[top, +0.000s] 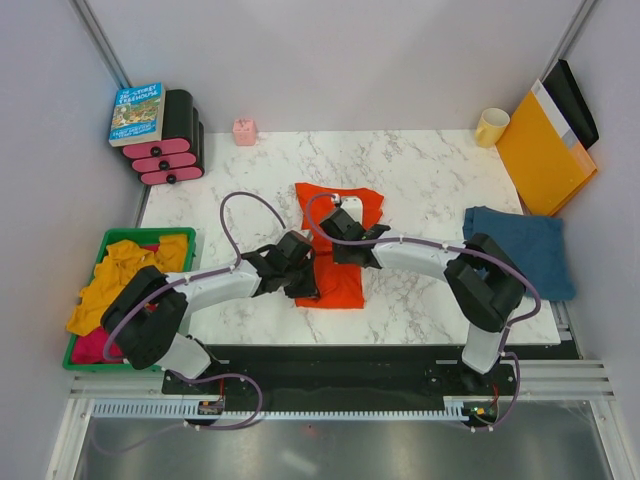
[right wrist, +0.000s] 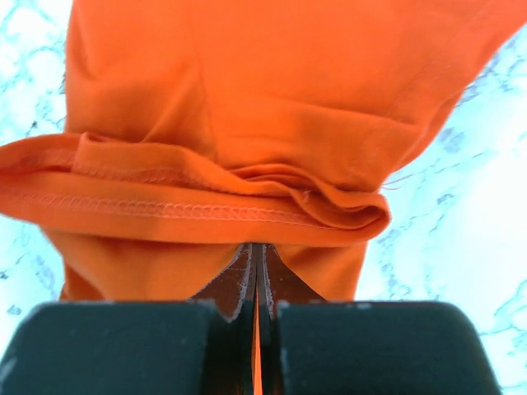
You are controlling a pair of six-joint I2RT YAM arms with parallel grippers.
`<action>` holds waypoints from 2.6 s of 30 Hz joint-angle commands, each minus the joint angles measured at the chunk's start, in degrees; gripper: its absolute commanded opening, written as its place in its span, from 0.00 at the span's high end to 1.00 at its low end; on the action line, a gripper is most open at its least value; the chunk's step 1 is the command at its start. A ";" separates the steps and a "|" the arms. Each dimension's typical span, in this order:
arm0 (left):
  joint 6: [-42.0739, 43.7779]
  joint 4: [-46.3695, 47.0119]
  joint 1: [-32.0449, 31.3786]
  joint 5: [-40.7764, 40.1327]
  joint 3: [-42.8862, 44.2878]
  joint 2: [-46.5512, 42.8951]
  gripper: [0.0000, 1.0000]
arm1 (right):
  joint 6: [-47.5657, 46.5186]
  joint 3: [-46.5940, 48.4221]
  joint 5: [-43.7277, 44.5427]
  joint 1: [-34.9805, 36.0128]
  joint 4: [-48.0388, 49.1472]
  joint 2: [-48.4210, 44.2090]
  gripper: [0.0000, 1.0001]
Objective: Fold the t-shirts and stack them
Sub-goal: Fold the folded rectangular tshirt in 1/3 of the way, then grab one side of the 2/3 rectangular tshirt with both arms
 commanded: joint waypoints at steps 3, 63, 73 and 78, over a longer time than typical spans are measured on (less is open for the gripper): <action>0.86 1.23 -0.40 0.69 -1.23 1.18 0.86 | -1.65 3.90 2.08 -1.98 -0.65 -0.03 1.00; -4.42 -1.76 -1.45 -8.36 -9.50 -2.95 0.55 | 8.89 -23.43 4.72 9.10 -3.91 -28.15 0.64; -4.15 -1.58 -1.54 -7.65 -10.99 -4.61 0.98 | 14.06 -26.94 4.11 10.59 -6.90 -32.28 0.64; -4.15 -1.32 -1.54 -7.48 -11.43 -4.18 0.98 | 16.00 -29.58 1.47 12.78 -2.17 -35.01 0.58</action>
